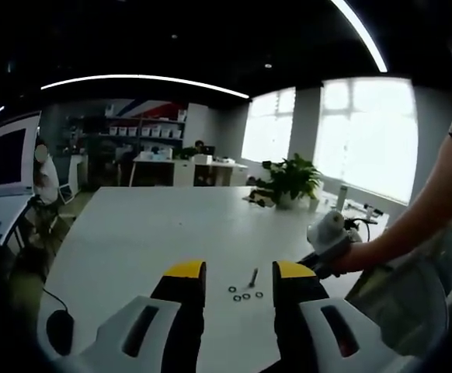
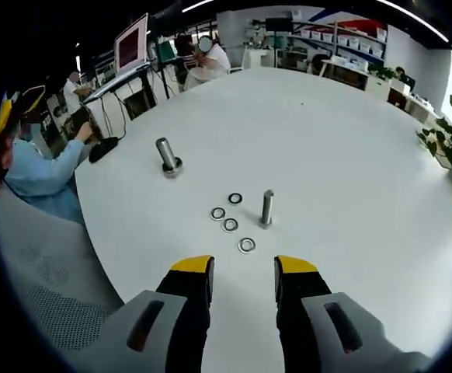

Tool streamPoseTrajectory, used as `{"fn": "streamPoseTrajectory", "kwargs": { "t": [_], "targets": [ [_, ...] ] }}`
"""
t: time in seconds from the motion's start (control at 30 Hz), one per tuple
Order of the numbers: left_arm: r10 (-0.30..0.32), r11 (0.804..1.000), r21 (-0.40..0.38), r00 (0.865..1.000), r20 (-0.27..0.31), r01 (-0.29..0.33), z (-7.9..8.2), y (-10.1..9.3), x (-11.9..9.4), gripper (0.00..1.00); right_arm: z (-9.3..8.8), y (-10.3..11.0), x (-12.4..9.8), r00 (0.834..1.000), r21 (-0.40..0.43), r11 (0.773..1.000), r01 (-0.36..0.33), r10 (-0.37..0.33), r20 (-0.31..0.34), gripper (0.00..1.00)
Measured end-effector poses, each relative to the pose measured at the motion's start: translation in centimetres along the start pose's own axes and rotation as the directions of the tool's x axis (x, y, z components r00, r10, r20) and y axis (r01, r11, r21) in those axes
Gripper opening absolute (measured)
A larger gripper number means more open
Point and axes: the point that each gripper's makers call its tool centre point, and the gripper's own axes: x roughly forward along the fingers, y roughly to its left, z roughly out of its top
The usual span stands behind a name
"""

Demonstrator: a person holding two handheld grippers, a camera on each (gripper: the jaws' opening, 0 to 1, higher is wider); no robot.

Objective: Place the washer onto the threaded stud by aligning its center hole with the stud, sliding it down to the base, and recovering from edge contact or off-axis alignment until the washer reaches the visible bottom stop.

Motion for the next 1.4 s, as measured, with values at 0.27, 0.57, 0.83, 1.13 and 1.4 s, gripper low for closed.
{"fn": "streamPoseTrajectory", "kwargs": {
  "t": [0.27,0.57,0.83,1.13,1.4],
  "targets": [
    [0.003,1.000,-0.002,1.000,-0.008,-0.003,-0.2,0.1,0.0,0.31,-0.9,-0.1,1.0,0.998,-0.016,1.000,-0.004,0.003,-0.060,0.33],
    [0.004,1.000,-0.002,1.000,-0.013,-0.004,-0.3,0.1,0.0,0.31,-1.0,0.0,2.3,0.995,-0.065,0.998,-0.014,0.007,-0.097,0.32],
    [0.008,1.000,-0.009,1.000,-0.018,-0.008,-0.4,0.3,0.1,0.31,-0.7,0.0,3.2,0.993,-0.119,0.993,-0.024,0.010,-0.117,0.31],
    [0.011,1.000,-0.011,1.000,-0.013,-0.011,-0.4,0.5,0.1,0.30,-0.6,0.0,4.0,0.992,-0.126,0.992,-0.029,0.013,-0.128,0.31],
    [0.006,1.000,-0.018,1.000,-0.007,-0.006,-0.3,0.4,0.0,0.31,-1.1,0.1,4.4,0.989,-0.147,0.989,-0.036,0.014,-0.148,0.31]
  ]
}}
